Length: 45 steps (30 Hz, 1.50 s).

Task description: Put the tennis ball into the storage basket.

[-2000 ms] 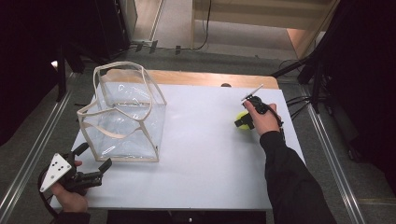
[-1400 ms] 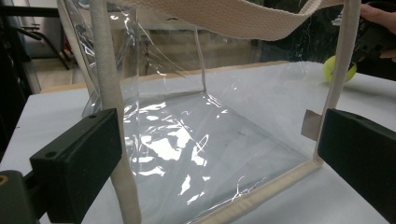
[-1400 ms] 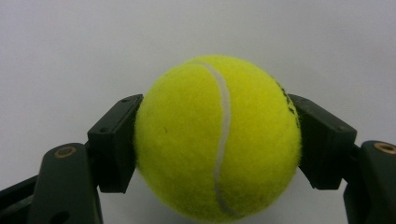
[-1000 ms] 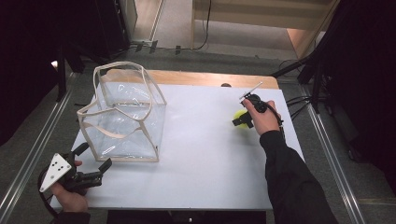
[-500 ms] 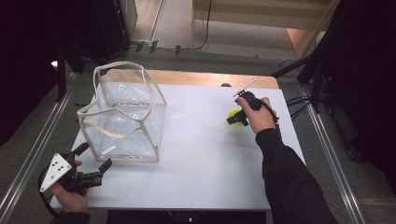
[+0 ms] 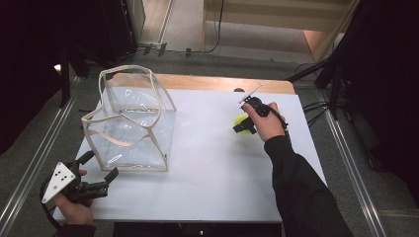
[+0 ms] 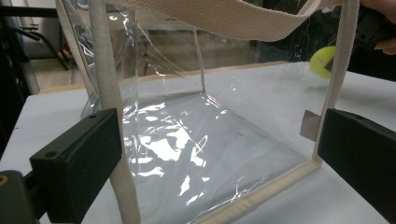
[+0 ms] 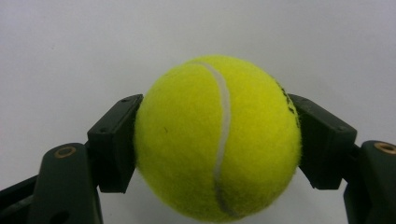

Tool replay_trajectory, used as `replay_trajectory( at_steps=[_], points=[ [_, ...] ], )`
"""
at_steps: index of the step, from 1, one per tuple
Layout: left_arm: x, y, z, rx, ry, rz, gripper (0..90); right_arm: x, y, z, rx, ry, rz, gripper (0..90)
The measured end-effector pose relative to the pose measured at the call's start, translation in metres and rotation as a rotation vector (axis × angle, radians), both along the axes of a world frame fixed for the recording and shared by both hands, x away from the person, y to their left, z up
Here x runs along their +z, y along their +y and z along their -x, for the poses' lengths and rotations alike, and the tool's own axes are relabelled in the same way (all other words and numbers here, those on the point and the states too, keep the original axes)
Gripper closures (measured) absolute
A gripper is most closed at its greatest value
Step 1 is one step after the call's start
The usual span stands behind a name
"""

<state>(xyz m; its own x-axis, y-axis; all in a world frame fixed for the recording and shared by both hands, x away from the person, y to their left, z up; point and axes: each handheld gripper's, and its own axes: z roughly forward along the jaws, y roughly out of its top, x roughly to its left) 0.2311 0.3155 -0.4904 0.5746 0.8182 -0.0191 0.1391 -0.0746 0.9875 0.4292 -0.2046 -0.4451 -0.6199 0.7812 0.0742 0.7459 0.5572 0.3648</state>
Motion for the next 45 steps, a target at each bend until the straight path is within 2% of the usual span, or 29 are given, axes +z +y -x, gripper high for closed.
replay_trajectory(
  at_steps=[34, 45],
  points=[
    [0.0, 0.0, 0.0, -0.006, -0.002, -0.005, 0.0, 0.012, 0.059, 0.001, 0.126, 0.003, -0.016, 23.3],
    [0.0, 0.0, -0.001, -0.008, -0.003, -0.005, 0.0, 0.022, 0.076, 0.002, 0.176, 0.0, -0.014, 23.3]
  ],
)
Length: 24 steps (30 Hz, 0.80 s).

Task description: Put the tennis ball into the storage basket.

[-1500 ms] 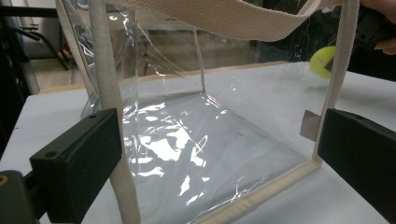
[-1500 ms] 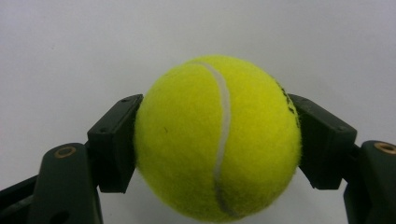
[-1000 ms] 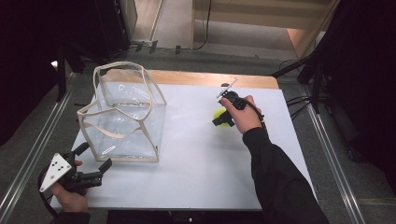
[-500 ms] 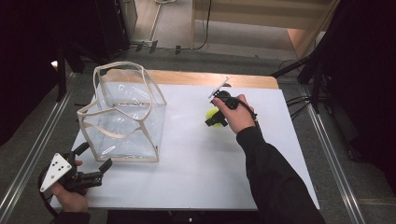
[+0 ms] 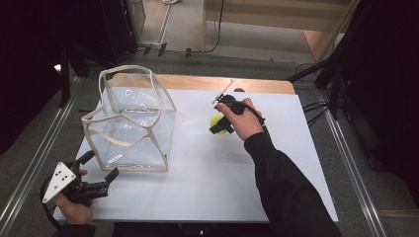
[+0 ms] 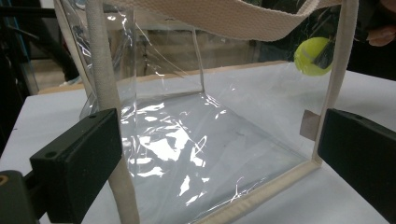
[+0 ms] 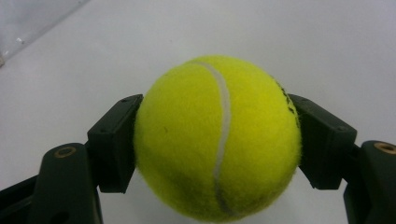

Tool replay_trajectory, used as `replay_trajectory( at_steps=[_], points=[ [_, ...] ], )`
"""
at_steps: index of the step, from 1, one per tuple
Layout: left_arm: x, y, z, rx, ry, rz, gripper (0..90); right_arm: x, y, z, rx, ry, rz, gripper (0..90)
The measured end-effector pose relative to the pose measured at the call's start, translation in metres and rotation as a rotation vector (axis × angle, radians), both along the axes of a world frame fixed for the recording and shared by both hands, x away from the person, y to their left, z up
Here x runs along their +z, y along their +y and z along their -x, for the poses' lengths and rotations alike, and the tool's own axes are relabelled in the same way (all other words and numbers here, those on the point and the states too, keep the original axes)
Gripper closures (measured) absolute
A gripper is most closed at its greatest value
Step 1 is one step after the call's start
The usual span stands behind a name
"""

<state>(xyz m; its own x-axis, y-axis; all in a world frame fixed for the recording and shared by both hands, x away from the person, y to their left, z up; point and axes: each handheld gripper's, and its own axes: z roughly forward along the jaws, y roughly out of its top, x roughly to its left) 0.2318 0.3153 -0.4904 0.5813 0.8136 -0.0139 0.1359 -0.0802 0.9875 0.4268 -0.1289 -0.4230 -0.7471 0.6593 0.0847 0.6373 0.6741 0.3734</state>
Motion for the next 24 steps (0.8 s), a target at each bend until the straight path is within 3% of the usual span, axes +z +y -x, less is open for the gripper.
replay_trajectory(
  at_steps=[24],
  points=[
    [0.0, 0.0, 0.0, -0.001, 0.0, -0.004, 0.0, 0.017, 0.028, 0.004, 0.082, -0.007, -0.007, 23.3]
  ],
)
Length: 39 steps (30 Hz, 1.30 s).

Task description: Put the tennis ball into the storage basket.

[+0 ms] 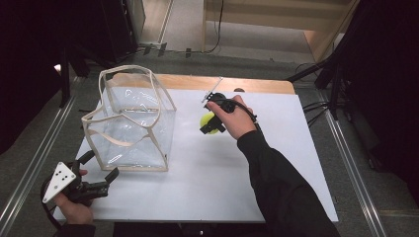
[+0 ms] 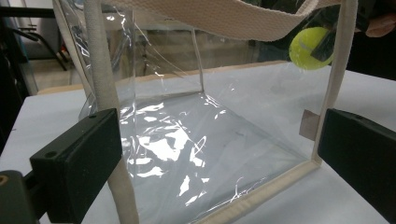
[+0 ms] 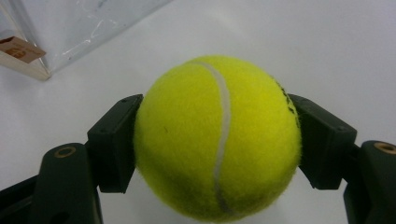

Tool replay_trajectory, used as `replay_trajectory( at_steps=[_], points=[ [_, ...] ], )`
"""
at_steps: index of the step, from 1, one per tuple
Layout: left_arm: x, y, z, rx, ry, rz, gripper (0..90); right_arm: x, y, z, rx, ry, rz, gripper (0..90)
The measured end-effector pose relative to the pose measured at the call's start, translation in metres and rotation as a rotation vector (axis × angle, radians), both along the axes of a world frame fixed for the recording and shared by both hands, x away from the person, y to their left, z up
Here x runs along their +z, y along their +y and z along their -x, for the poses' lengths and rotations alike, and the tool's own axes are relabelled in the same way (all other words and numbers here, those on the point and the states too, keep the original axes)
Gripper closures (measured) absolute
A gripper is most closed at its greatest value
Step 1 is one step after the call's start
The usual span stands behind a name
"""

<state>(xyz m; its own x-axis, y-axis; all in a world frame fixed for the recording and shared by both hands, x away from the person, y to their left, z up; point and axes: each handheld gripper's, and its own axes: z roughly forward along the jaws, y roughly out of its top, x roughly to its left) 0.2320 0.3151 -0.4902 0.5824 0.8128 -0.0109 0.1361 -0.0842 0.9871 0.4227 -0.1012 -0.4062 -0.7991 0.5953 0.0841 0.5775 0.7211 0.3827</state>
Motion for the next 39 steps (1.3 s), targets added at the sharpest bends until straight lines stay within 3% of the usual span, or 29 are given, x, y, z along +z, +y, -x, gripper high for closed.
replay_trajectory(
  at_steps=[39],
  points=[
    [0.0, 0.0, 0.0, -0.001, 0.0, 0.003, 0.0, 0.034, 0.033, 0.009, 0.117, -0.019, -0.028, 23.4]
  ],
)
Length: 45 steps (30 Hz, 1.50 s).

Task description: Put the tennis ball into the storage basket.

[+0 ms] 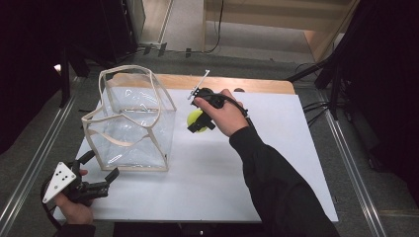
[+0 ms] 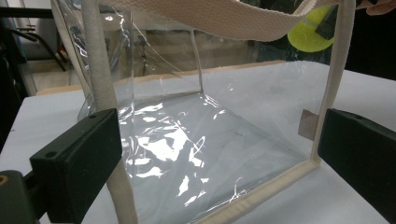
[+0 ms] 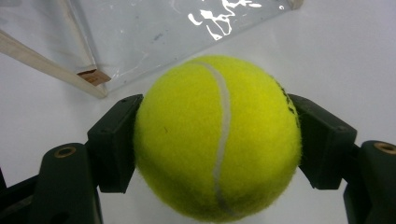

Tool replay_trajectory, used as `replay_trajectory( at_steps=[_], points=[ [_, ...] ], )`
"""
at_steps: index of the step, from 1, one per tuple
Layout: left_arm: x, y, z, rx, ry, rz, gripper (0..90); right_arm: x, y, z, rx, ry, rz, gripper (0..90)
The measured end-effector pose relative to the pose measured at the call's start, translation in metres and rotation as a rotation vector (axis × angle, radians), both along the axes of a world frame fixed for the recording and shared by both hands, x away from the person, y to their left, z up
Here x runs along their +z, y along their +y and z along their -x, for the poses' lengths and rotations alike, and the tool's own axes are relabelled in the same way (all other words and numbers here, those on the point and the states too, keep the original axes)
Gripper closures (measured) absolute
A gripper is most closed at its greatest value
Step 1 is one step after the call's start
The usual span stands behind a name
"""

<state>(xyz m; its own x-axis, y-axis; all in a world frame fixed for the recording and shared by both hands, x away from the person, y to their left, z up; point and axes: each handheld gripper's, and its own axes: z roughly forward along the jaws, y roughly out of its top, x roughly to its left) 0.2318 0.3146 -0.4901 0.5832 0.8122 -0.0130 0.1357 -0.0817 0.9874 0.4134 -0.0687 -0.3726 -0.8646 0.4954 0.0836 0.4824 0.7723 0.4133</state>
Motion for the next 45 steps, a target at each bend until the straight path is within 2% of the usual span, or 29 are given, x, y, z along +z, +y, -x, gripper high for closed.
replay_trajectory(
  at_steps=[19, 45],
  points=[
    [0.0, -0.001, 0.0, -0.001, 0.004, 0.001, 0.0, 0.018, 0.014, 0.004, 0.036, -0.015, -0.007, 23.3],
    [0.0, -0.001, -0.001, -0.004, 0.002, 0.006, 0.0, 0.041, 0.031, 0.006, 0.086, -0.012, -0.013, 23.4]
  ],
)
